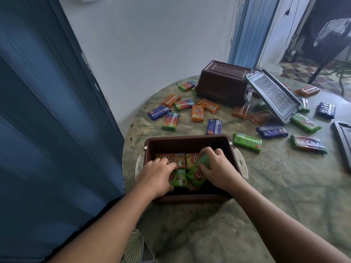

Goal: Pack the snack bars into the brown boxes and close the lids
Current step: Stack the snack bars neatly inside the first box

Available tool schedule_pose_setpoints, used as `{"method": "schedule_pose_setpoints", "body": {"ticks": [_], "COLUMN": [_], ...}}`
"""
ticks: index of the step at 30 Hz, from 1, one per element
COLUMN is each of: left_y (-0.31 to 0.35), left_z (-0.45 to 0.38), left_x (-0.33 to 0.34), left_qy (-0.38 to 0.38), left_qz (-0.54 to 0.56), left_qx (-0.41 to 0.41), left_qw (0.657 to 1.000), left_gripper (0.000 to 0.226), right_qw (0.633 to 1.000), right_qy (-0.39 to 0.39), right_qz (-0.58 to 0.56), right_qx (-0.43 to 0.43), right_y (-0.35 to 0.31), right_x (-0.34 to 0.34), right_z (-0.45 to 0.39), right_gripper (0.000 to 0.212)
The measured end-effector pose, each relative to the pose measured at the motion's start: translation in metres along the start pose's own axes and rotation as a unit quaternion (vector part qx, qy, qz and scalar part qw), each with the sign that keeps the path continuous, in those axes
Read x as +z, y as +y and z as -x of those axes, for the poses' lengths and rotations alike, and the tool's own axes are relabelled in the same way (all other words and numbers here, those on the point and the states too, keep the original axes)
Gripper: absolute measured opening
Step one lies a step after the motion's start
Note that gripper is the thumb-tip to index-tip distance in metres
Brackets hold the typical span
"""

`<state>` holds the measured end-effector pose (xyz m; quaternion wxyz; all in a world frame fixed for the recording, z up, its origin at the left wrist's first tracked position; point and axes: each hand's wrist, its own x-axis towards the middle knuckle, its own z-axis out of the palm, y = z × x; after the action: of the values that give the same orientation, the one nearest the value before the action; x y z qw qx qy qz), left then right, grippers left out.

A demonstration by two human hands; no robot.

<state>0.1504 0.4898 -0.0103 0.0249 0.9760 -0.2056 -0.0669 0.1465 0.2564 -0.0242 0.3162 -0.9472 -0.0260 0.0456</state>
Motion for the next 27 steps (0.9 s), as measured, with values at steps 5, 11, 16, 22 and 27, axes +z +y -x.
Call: {"method": "schedule_pose_setpoints", "body": {"ticks": [5, 11, 16, 22, 27], "left_y": [0.0, 0.0, 0.001, 0.002, 0.001], "left_z": [0.0, -0.001, -0.001, 0.0, 0.001], "left_x": [0.0, -0.002, -0.002, -0.003, -0.002], "left_qy": [-0.006, -0.004, 0.005, 0.008, 0.011], "left_qz": [0.0, -0.003, -0.006, -0.006, -0.012], "left_qx": [-0.001, 0.003, 0.003, 0.009, 0.008], "left_qw": [1.0, 1.0, 1.0, 1.0, 1.0], "left_gripper": [0.065, 0.06, 0.057, 0.053, 0.051], "right_qw": [0.991, 0.979, 0.975, 0.959, 0.957], "right_qy": [0.005, -0.124, -0.141, -0.098, -0.096], "right_qz": [0.127, 0.147, 0.164, 0.246, 0.245], "right_qx": [-0.049, -0.064, -0.051, -0.102, -0.121], "right_y": [0.001, 0.002, 0.006, 0.004, 0.005], "right_x": [0.002, 0.004, 0.009, 0.006, 0.008], "right_z": [0.002, 0.001, 0.0, -0.004, -0.006], "right_gripper": [0.049, 0.077, 0.078, 0.072, 0.065]}}
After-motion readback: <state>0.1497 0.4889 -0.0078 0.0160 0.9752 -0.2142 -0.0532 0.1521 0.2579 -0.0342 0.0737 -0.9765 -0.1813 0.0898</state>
